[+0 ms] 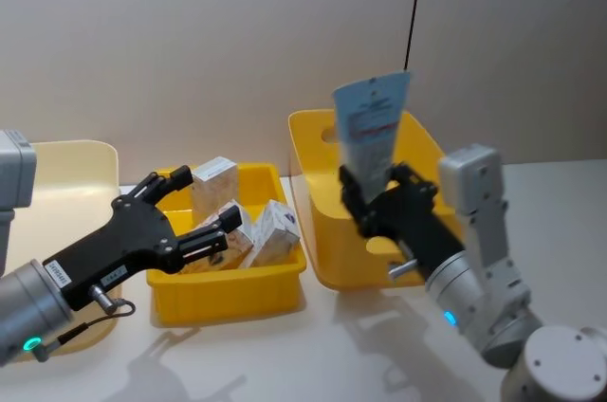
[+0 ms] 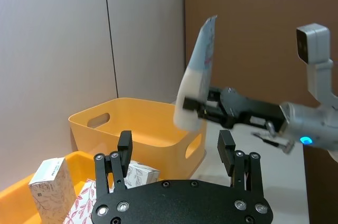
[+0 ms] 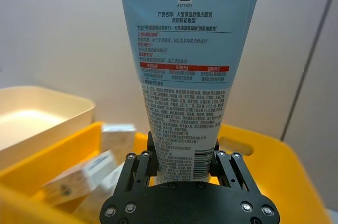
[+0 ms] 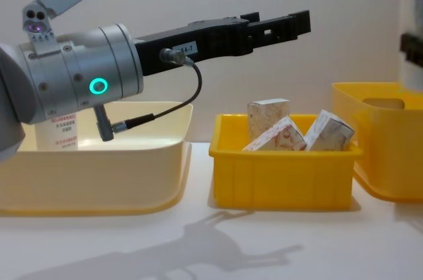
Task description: Bimanual collaborative sorting of washing and personal care products
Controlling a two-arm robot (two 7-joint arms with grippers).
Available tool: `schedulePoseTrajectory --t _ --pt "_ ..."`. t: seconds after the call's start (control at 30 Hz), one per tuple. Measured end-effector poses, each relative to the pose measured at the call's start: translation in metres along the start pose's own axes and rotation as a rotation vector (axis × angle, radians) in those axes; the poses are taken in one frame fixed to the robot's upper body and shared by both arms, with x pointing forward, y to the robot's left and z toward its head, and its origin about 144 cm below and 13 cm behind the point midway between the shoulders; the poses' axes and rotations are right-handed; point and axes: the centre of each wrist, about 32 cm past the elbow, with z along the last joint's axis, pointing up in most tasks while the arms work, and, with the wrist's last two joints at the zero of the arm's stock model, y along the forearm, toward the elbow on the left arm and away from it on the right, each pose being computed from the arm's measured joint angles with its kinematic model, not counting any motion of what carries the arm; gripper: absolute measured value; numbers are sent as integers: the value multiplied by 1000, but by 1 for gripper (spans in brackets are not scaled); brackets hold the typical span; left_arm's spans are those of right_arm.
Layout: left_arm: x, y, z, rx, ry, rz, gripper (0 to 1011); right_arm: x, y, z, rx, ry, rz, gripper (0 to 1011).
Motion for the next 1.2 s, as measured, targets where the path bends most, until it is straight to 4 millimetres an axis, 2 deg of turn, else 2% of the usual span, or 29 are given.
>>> schedulePoseTrajectory --t 0.23,0.5,0.9,1.2 --pt "0 0 0 0 0 0 1003 25 14 -1 48 6 -72 507" --pt "0 0 0 0 0 0 1003 39 26 -3 69 20 -106 507" --pt "0 0 0 0 0 0 1003 44 36 -4 8 43 -126 507" --pt "0 0 0 0 0 0 1003 40 43 -4 -114 38 -155 507"
